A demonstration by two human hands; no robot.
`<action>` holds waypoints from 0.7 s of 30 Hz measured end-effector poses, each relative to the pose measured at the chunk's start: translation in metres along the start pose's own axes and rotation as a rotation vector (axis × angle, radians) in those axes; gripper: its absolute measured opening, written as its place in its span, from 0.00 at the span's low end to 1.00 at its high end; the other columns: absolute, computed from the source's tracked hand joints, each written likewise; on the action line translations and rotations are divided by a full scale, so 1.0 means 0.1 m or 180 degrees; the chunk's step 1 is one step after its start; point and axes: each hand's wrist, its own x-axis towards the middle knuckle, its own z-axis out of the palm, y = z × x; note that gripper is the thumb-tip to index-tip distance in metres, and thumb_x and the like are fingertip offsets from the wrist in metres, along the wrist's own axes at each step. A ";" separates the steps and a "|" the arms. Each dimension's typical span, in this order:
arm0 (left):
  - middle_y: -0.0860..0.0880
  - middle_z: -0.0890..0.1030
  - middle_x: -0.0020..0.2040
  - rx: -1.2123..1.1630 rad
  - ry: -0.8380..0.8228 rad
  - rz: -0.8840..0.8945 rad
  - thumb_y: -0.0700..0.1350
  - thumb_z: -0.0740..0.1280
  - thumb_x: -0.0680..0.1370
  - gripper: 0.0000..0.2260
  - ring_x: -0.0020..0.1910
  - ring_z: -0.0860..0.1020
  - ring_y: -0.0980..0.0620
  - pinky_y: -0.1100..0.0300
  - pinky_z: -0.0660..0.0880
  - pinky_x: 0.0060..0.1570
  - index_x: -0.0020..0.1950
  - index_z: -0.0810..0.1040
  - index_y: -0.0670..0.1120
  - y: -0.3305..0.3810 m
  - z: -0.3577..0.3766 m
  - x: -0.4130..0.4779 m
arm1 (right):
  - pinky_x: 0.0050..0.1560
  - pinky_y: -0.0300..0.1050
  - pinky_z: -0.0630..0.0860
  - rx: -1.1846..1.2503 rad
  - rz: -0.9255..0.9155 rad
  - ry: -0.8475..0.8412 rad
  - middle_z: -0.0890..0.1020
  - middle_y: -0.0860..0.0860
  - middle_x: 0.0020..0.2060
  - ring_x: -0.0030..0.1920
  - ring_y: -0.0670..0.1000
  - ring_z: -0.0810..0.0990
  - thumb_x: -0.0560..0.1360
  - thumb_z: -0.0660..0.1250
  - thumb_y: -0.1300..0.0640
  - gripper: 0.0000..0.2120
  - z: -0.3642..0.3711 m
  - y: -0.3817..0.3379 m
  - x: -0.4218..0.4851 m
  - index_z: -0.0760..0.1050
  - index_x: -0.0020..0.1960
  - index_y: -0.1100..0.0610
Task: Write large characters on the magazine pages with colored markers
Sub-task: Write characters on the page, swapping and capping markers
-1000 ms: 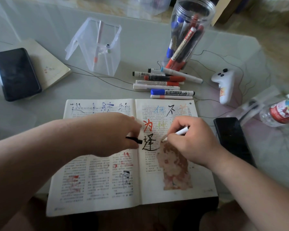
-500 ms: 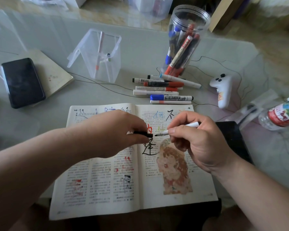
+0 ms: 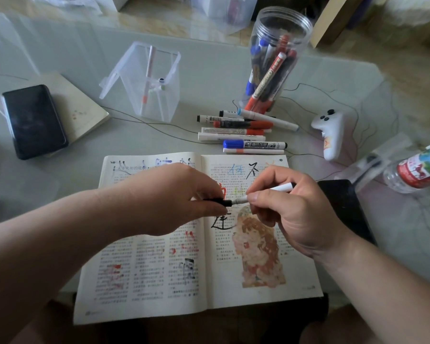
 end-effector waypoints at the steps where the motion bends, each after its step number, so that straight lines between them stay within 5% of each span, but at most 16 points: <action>1: 0.70 0.81 0.46 -0.0031 0.0009 0.0017 0.64 0.66 0.76 0.09 0.45 0.79 0.63 0.56 0.79 0.51 0.52 0.81 0.66 0.00 0.00 0.00 | 0.29 0.41 0.69 0.0014 0.0006 -0.0046 0.78 0.55 0.26 0.27 0.50 0.73 0.66 0.70 0.62 0.03 0.00 0.00 0.00 0.81 0.35 0.57; 9: 0.55 0.83 0.38 -0.0290 0.0590 0.0321 0.61 0.68 0.75 0.11 0.39 0.80 0.53 0.49 0.79 0.41 0.47 0.85 0.57 -0.06 0.04 0.00 | 0.27 0.41 0.72 0.0385 0.0077 -0.0340 0.81 0.59 0.30 0.27 0.53 0.75 0.68 0.75 0.59 0.02 0.01 -0.03 0.01 0.84 0.39 0.58; 16: 0.54 0.80 0.35 -0.0175 0.1006 0.0611 0.58 0.69 0.77 0.12 0.37 0.78 0.53 0.51 0.76 0.37 0.43 0.83 0.52 -0.01 0.09 -0.10 | 0.26 0.43 0.70 0.0637 0.0141 -0.0282 0.77 0.60 0.29 0.28 0.55 0.73 0.72 0.74 0.61 0.04 0.09 -0.07 -0.08 0.82 0.38 0.60; 21: 0.56 0.82 0.38 -0.0035 0.0497 0.0101 0.61 0.68 0.76 0.09 0.39 0.79 0.55 0.53 0.78 0.42 0.44 0.82 0.58 0.07 -0.09 -0.11 | 0.27 0.43 0.69 0.0360 0.0085 -0.0218 0.77 0.57 0.29 0.28 0.54 0.71 0.71 0.72 0.59 0.02 0.08 -0.12 -0.04 0.82 0.40 0.57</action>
